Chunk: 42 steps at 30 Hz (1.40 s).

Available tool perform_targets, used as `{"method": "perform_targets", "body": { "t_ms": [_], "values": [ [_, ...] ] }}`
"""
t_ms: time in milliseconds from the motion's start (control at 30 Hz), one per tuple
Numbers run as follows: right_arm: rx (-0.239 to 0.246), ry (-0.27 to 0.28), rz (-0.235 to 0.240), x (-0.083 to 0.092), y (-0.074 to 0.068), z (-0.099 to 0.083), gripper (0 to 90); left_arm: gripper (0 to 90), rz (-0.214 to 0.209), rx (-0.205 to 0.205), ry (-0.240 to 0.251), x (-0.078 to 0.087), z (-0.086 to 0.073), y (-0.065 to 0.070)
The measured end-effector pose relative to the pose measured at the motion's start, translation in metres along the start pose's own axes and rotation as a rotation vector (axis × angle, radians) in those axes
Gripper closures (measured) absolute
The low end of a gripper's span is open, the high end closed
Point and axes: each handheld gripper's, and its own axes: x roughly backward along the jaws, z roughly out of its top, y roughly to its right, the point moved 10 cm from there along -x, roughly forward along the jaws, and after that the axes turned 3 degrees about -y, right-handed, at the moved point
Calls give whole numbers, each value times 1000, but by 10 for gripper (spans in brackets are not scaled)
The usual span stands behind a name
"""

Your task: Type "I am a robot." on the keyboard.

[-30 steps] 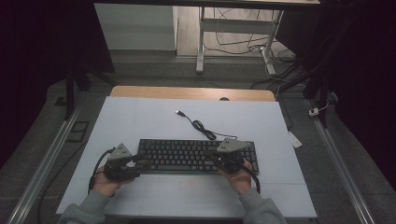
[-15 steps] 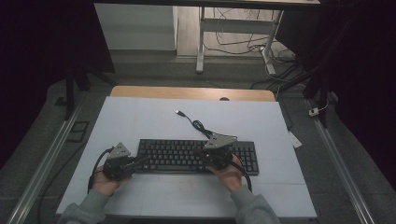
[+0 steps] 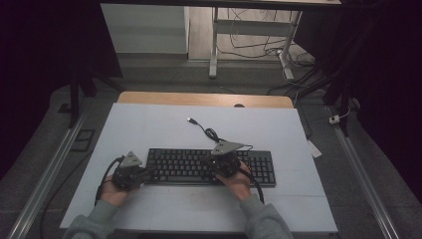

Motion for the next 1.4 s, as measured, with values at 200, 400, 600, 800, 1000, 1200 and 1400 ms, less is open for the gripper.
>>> {"method": "perform_targets", "body": {
  "t_ms": [200, 400, 600, 800, 1000, 1200, 1400],
  "values": [
    [2, -22, -13, -7, 3, -2, 896, 889, 18, -5, -16, -5, -2, -4],
    [-4, -19, -12, -10, 5, -2, 896, 888, 22, 6, -28, -7, -5, -7],
    [-7, -23, -15, -12, 7, -2, 896, 888, 32, 3, -41, -12, -7, -10],
    [-13, -29, -17, -19, 8, -3, 896, 888, 33, 2, -48, -14, -9, -10],
    [-18, -50, -22, -26, 9, -7, 895, 888, 33, 3, -46, -14, -9, -10],
    [-19, -61, -26, -31, 11, -7, 895, 888, 33, 2, -48, -14, -9, -10],
    [-19, -72, -26, -37, 9, -8, 894, 888, 35, -7, -57, -16, -11, -8]
  ]
}}
